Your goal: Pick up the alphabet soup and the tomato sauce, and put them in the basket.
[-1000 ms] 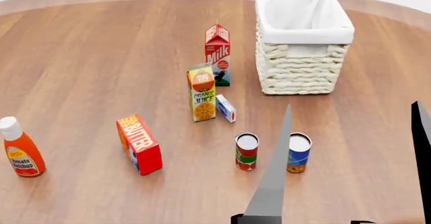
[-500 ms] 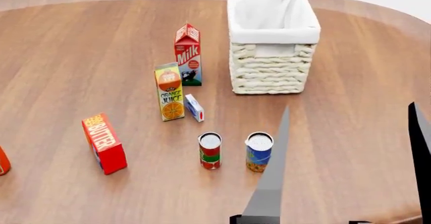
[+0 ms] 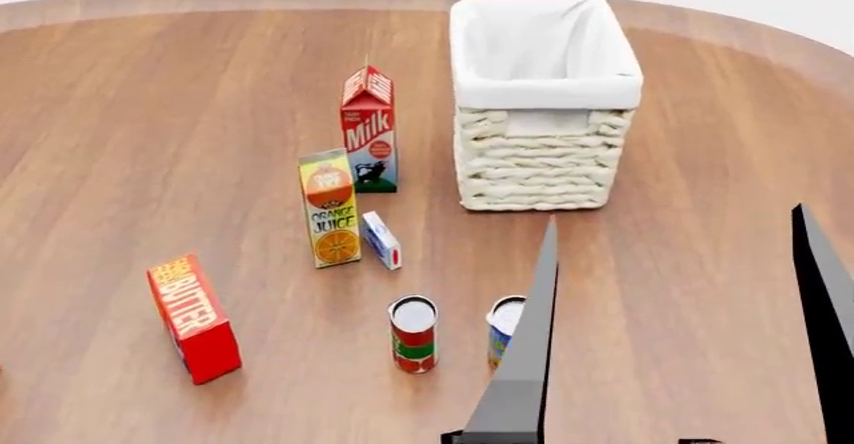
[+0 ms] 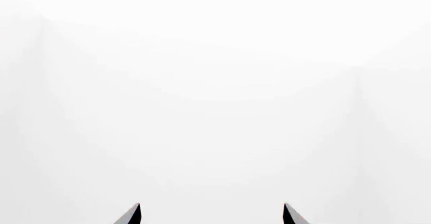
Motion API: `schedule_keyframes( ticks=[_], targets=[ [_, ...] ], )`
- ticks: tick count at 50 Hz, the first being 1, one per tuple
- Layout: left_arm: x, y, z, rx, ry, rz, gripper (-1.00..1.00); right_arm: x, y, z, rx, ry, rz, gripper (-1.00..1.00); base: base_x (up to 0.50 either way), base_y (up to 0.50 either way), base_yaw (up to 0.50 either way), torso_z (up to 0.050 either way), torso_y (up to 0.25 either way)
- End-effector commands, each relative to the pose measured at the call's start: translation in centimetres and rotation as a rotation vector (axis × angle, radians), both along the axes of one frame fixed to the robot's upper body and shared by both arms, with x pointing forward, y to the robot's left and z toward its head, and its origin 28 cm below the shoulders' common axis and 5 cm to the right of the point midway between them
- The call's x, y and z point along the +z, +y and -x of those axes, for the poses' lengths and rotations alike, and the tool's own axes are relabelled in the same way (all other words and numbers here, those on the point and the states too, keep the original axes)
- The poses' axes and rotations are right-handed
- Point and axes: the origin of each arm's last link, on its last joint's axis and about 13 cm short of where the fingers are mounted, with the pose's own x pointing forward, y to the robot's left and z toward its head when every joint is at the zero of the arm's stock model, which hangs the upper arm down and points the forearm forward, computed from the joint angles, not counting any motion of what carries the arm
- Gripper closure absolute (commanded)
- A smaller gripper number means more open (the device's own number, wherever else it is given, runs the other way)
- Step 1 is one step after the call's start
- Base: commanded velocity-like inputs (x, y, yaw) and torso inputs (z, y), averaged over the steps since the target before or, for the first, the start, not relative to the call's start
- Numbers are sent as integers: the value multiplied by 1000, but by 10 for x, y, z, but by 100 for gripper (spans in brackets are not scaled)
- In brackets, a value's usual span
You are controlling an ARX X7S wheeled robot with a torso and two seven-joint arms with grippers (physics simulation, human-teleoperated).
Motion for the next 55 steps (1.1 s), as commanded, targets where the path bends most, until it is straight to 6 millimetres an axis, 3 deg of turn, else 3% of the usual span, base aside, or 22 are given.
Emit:
schedule_keyframes(
  ticks=[1,9,13,22,26,29,30,33,35,38,40,46,47,53,55],
  targets=[
    [0,-1,0,-2,0,-1,-100,2,0,0,3,-3,4,-100,277,0,0,0,0],
    [-1,-2,-2,-3,2,-1,-100,-7,1,0,8,-5,3,-100,277,0,0,0,0],
    [0,-1,-2,-2,1,0,-100,4,1,1,10,-7,1,-100,279,0,0,0,0],
    [1,-2,-1,-4,-2,-3,-100,-3,3,3,18,-14,0,-100,277,0,0,0,0],
    [-1,-3,-2,-6,4,-4,-100,4,2,3,17,-12,1,-100,277,0,0,0,0],
    [-1,-3,-2,-5,4,-5,-100,-5,2,3,17,-11,0,-100,277,0,0,0,0],
    [-1,-3,-2,-5,4,-4,-100,3,2,3,18,-11,0,-100,277,0,0,0,0],
    [-1,-3,-2,-6,4,-7,-100,-4,3,4,19,-12,0,-100,279,0,0,0,0],
    [-1,-3,-1,-7,2,-6,-100,5,2,3,19,-12,0,-100,279,0,0,0,8],
    [-1,-3,-2,-6,3,-5,-100,-5,3,3,19,-11,2,-100,279,0,0,0,0],
    [-1,-3,-1,-7,4,-4,-100,3,3,3,20,-11,3,-100,277,0,0,0,0],
    [-1,-3,-1,-6,4,-4,-100,-5,3,4,19,-10,3,-100,278,0,0,0,0],
    [-1,-3,-1,-6,3,-4,-100,2,3,4,20,-11,2,-100,277,0,0,0,0],
    [-1,-3,-1,-8,3,-5,-100,-5,3,5,21,-12,3,-100,281,0,0,0,0],
    [-1,-3,-1,-8,3,-4,-100,1,3,4,21,-12,4,-100,279,0,0,0,0]
  ],
)
